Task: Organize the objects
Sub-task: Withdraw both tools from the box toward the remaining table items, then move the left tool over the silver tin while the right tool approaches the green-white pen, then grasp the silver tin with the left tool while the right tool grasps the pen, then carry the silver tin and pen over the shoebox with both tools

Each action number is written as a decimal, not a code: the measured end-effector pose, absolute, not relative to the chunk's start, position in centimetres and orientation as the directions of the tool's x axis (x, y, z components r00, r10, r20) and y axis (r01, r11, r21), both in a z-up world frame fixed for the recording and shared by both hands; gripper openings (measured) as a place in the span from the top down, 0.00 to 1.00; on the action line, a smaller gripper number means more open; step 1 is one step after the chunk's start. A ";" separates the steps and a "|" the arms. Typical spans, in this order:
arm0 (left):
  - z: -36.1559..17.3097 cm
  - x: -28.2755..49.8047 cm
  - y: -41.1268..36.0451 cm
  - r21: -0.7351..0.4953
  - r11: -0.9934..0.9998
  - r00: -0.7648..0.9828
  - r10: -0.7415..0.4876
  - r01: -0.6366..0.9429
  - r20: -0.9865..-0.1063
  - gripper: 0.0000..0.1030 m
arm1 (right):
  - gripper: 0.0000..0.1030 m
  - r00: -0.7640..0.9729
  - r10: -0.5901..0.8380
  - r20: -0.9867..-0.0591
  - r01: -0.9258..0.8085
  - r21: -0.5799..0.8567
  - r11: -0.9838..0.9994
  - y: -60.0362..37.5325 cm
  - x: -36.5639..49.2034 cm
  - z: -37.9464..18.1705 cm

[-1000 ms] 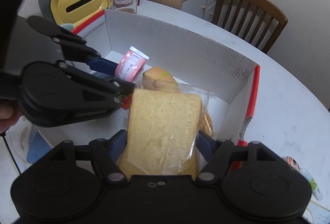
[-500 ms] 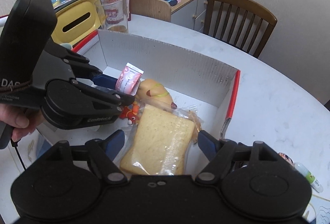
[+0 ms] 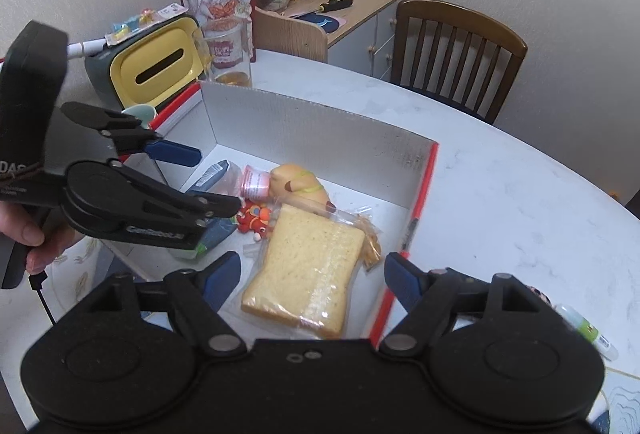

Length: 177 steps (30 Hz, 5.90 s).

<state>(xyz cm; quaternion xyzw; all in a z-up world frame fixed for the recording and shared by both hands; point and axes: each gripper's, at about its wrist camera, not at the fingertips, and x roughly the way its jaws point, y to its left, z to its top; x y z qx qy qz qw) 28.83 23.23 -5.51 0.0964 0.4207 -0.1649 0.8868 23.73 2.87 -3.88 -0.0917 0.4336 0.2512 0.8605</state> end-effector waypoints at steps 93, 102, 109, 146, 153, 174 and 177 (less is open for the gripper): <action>-15.4 21.2 -10.0 -0.032 0.947 0.682 -0.253 0.319 -0.686 0.02 | 0.34 0.457 0.323 -0.828 -0.553 0.019 0.833 -27.9 33.7 -16.3; -15.9 21.1 -10.2 -0.031 0.945 0.659 -0.250 0.324 -0.709 0.34 | 0.59 0.459 0.327 -0.826 -0.563 0.015 0.827 -27.7 33.7 -16.2; -15.6 21.0 -10.0 -0.022 0.954 0.662 -0.224 0.300 -0.715 0.63 | 0.83 0.469 0.298 -0.832 -0.544 -0.007 0.839 -26.9 33.0 -15.8; -9.3 17.2 -2.4 -0.133 0.946 0.643 -0.300 0.296 -0.705 0.88 | 0.84 0.499 0.326 -0.803 -0.316 0.181 0.931 -22.7 16.8 -8.1; -7.0 16.7 0.6 -0.149 0.932 0.646 -0.338 0.330 -0.685 0.88 | 0.84 0.521 0.346 -0.780 -0.348 0.177 0.921 -19.3 15.8 -5.6; -2.1 18.4 15.0 -0.092 0.962 0.720 -0.253 0.256 -0.646 0.88 | 0.84 0.520 0.437 -0.734 -0.473 0.179 0.863 -6.9 17.8 -1.0; -1.9 19.1 17.1 -0.071 0.971 0.731 -0.218 0.228 -0.647 0.88 | 0.84 0.510 0.445 -0.736 -0.487 0.179 0.855 -4.9 18.2 -1.1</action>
